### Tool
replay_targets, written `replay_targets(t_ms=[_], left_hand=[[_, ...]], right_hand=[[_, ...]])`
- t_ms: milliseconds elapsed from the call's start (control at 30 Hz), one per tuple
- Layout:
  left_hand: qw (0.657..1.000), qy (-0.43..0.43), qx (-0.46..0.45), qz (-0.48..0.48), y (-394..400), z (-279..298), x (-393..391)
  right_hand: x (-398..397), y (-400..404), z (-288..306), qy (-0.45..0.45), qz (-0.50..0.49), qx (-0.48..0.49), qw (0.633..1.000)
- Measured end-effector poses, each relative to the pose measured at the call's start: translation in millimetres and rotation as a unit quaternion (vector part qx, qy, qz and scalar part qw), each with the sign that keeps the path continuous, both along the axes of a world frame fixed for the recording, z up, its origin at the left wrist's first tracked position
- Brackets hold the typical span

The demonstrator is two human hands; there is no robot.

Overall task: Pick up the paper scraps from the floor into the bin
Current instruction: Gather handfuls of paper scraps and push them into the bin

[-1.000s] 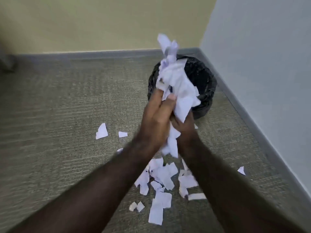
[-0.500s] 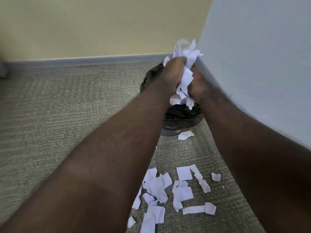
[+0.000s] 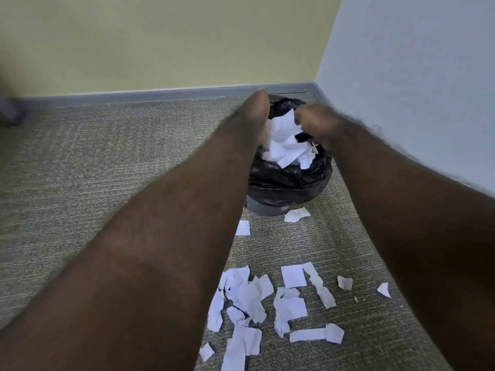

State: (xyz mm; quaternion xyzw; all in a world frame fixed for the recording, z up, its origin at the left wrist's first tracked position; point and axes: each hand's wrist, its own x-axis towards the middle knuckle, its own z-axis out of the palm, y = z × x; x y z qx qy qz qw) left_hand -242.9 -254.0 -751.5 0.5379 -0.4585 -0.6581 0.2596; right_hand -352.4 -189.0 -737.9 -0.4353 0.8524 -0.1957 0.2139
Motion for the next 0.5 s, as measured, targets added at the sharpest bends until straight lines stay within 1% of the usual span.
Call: replay_targets(t_ms=[67, 133, 167, 233, 300, 400, 500], left_hand=[[0.999, -0.003, -0.032, -0.030, 9.1, 12.0, 6.8], [0.998, 0.017, -0.064, -0.006, 14.7, 17.0, 14.9], [0.996, 0.022, -0.088, 0.005, 16.1, 17.8, 17.6], [0.992, 0.024, -0.122, 0.023, 14.2, 15.2, 23.3], [0.989, 0.029, -0.138, 0.037, 15.1, 14.8, 29.6], [0.981, 0.040, -0.185, 0.040, 22.0, 12.4, 40.2], [0.970, 0.058, -0.231, 0.048, 28.1, 5.3, 52.2]], right_hand=[[-3.0, 7.3, 2.6, -0.014, 0.017, -0.052, 0.998], [-4.8, 16.8, 0.0, -0.055, -0.002, -0.111, 0.992], [-4.0, 24.3, -1.6, -0.058, -0.014, -0.142, 0.988], [-2.4, 37.6, -4.5, -0.042, -0.044, -0.200, 0.978], [3.4, 49.8, -7.6, -0.014, -0.030, -0.240, 0.970], [13.9, 68.2, -14.9, -0.007, -0.009, -0.271, 0.962], [25.2, 83.5, -25.5, 0.029, 0.019, -0.293, 0.955]])
